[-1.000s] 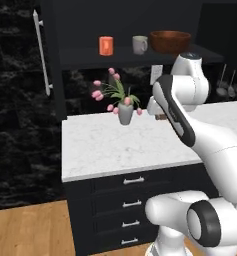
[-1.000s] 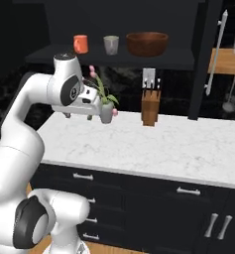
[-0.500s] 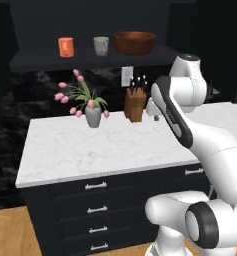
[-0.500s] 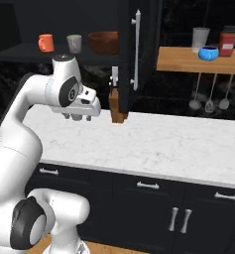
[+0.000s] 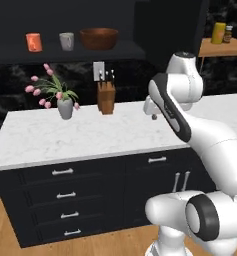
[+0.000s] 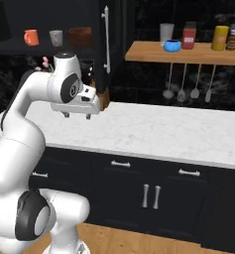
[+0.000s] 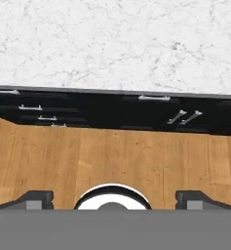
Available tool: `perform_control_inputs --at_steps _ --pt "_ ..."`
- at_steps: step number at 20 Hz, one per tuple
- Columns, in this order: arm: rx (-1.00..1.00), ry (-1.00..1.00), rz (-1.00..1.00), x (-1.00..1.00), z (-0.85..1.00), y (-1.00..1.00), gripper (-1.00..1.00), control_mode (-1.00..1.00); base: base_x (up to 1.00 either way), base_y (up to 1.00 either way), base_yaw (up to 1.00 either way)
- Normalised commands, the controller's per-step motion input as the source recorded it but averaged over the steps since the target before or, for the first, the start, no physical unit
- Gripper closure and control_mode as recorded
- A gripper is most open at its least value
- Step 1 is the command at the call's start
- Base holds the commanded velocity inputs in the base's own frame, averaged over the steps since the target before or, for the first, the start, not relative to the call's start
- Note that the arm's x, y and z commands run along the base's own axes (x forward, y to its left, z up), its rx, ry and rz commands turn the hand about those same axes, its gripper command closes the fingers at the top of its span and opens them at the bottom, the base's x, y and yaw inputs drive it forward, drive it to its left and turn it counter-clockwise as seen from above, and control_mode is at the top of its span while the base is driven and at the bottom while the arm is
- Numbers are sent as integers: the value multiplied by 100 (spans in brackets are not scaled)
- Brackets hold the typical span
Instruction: Gather all objects into one cabinet and sort the glasses and bowls to opposite sides.
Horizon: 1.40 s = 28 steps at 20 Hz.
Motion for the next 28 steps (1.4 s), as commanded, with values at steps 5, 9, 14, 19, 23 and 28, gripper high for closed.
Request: perform_control_inputs --at_steps 5,9,14,19,23,28 --pt "0 0 0 0 0 0 -100 100 -16 -62 0" --pt "0 0 0 0 0 0 -100 100 10 -96 0" --pt "0 0 0 0 0 0 -100 100 16 -86 0" --pt "0 0 0 0 0 0 -100 100 53 -34 0" --pt "0 0 0 0 0 0 -100 100 84 0 0" --pt "0 0 0 0 0 0 -100 100 100 0 -1"
